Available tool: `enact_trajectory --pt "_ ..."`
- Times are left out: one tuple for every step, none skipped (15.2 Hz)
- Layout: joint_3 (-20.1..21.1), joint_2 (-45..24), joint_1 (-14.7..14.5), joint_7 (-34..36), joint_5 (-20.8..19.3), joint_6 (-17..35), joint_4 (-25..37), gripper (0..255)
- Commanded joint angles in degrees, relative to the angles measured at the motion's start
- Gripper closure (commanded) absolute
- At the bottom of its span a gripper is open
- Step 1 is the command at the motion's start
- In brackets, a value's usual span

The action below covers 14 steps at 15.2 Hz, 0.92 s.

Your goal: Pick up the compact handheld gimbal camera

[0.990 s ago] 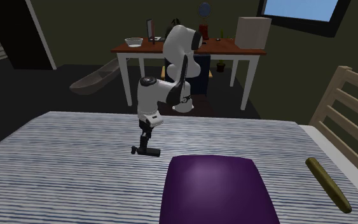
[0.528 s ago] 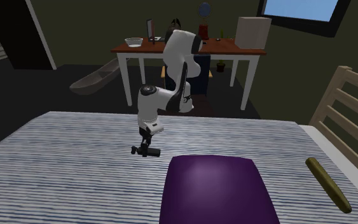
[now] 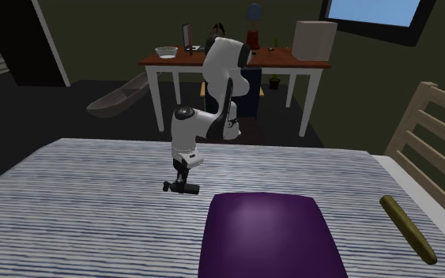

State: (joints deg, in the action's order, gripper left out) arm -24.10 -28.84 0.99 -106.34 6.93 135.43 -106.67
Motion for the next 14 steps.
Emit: enact_trajectory --pt "0.00 -0.01 0.00 0.00 0.00 -0.01 -0.02 255" --pt "0.00 -0.01 0.00 -0.01 0.00 0.00 -0.03 255" --pt "0.00 -0.01 -0.03 0.04 -0.01 -0.08 0.04 255" --pt "-0.16 0.48 -0.15 0.13 -0.23 -0.65 0.14 255" --pt "-0.31 0.98 -0.27 0.22 -0.45 -1.22 0.24 255" --pt "-0.46 1.45 -0.38 0.30 -0.66 -1.81 0.39 255" --pt "-0.60 1.92 -0.50 0.39 -0.88 -2.40 0.53 255" --pt "-0.74 2.38 -0.60 0.47 -1.09 -2.99 0.68 255" --pt "-0.88 2.84 -0.71 0.55 -1.30 -3.58 0.85 255" --pt "-1.01 3.29 -0.81 0.63 -1.51 -4.19 1.02 255" --pt "-1.14 3.73 -0.91 0.71 -1.72 -4.79 1.22 255" --pt "-1.26 4.16 -1.00 0.79 -1.92 -5.40 1.42 255" --pt "-1.38 4.58 -1.09 0.86 -2.12 -6.01 1.64 255" --pt "-1.49 5.00 -1.18 0.94 -2.32 -6.63 1.87 255"
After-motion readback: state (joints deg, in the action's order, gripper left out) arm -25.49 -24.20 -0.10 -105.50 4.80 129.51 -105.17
